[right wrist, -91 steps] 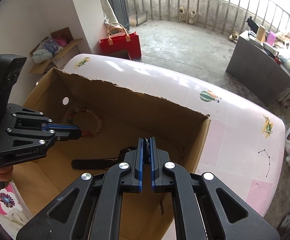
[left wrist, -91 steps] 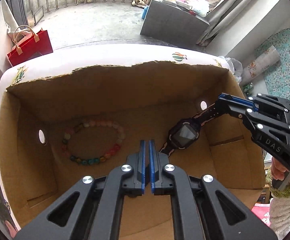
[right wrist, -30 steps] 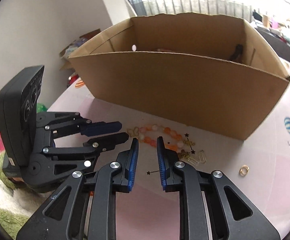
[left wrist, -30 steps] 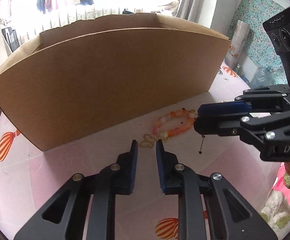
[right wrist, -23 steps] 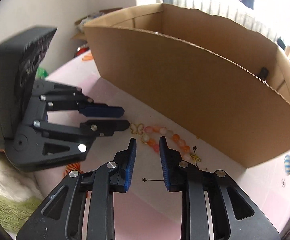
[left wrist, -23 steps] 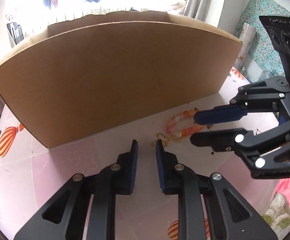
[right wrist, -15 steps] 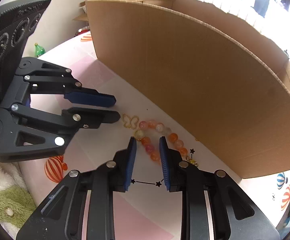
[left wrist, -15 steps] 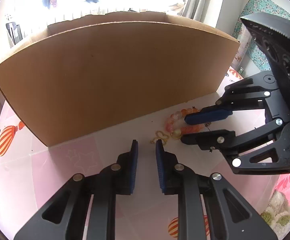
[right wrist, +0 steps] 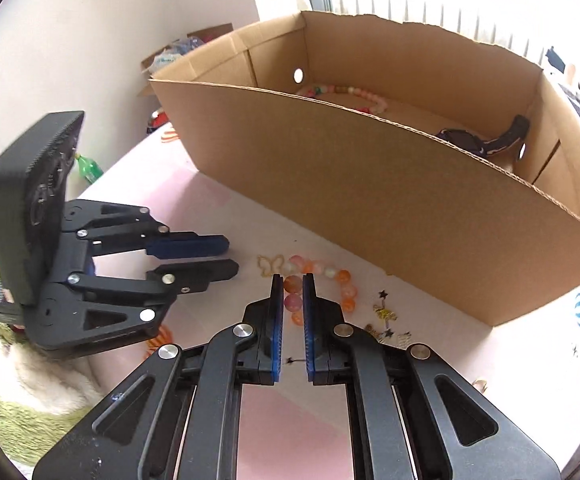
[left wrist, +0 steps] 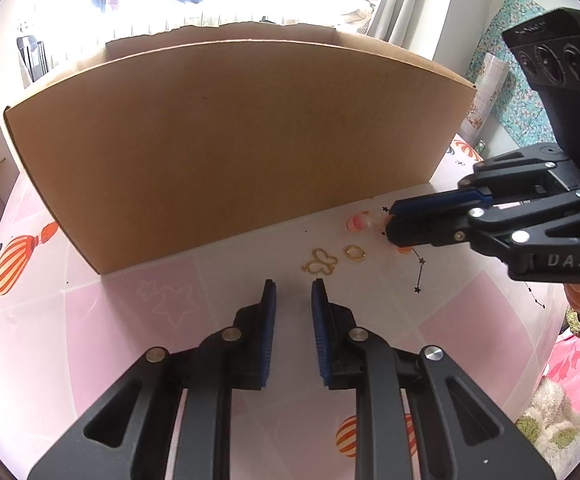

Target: Organize jewelry

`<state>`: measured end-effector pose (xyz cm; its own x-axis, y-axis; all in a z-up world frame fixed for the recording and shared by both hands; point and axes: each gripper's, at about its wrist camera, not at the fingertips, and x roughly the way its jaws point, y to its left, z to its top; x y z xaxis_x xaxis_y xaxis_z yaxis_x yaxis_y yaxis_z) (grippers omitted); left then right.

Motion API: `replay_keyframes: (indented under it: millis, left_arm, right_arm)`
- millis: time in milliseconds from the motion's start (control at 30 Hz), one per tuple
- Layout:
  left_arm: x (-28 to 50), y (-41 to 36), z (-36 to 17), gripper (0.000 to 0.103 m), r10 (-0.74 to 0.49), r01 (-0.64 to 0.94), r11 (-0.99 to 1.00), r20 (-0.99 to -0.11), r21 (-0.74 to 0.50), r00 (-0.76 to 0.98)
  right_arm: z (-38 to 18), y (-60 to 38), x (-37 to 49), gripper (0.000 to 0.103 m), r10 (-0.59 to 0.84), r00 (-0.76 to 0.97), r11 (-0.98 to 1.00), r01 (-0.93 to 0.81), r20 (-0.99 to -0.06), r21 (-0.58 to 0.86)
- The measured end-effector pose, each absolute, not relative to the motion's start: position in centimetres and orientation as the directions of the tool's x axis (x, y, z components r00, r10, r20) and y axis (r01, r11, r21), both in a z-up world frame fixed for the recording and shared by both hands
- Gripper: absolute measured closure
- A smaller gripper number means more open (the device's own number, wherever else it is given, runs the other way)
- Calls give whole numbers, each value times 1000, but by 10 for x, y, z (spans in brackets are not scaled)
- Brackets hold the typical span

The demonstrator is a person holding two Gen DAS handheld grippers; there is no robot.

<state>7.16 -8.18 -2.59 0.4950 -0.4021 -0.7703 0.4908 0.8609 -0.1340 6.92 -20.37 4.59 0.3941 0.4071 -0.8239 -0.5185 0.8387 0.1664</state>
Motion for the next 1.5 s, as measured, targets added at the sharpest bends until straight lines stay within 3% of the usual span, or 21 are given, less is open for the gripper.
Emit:
replay_keyframes:
  millis: [333,567,733,1100,1200,1500]
  left_arm:
    - [62,-60,-16,85,-483,477,836,-778,-272,402]
    - [53,-52,-12,85,-501,465,831,-776,-307,382]
    - [49,-50,-10,85,-490,465,835,-783,-294,384]
    - [47,-72,-12,85,-522,531,787,-798,-314,302]
    - [45,-82,-11,85,-511,559,776,-810,-291,288]
    - [32,-114,-10,85,-355,632,772,-872,-70,338]
  right_arm:
    - [39,-174,28,96,403,364,804,-579,-840,134]
    - [22,-161,11,93,454,319,788,-579,-832,208]
    - [18,-158,11,82,480,320,797,-547,-817,255]
    - [18,-203,11,79,492,414,863,-348,-766,366]
    - [15,-210,13,79,497,432,865,-313,-753,392]
    - [6,-221,25,79,500,463,866,-265,-732,424]
